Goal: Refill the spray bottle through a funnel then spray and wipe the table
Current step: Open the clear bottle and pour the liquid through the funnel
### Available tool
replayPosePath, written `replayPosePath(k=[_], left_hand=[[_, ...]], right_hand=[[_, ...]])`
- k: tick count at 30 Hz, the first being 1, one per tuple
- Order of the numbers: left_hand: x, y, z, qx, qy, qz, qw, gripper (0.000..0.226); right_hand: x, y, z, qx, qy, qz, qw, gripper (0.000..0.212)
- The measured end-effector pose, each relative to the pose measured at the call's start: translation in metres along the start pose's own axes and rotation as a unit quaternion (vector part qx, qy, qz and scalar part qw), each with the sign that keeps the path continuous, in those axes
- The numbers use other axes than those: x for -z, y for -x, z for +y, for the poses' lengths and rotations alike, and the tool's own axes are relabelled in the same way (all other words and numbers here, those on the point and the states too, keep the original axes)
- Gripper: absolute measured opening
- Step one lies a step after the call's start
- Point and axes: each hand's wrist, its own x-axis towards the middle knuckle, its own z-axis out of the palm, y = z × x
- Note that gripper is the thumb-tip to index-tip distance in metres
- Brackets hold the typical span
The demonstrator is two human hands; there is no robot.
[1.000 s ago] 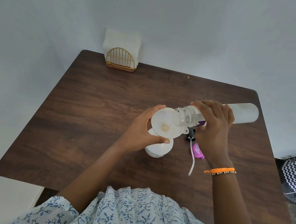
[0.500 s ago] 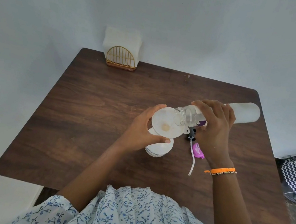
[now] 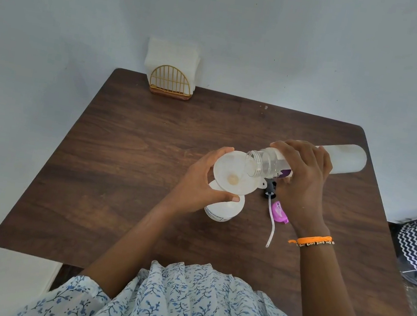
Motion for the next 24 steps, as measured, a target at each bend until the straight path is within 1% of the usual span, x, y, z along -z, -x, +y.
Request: replayPosePath(k=[24], left_hand=[[0.0003,-0.0006,-0.0032,-0.008,-0.009,0.001,1.0,0.088]], right_hand=[[-0.0005,0.0008,-0.0008,0.002,-0.006,-0.008,1.0,0.053]])
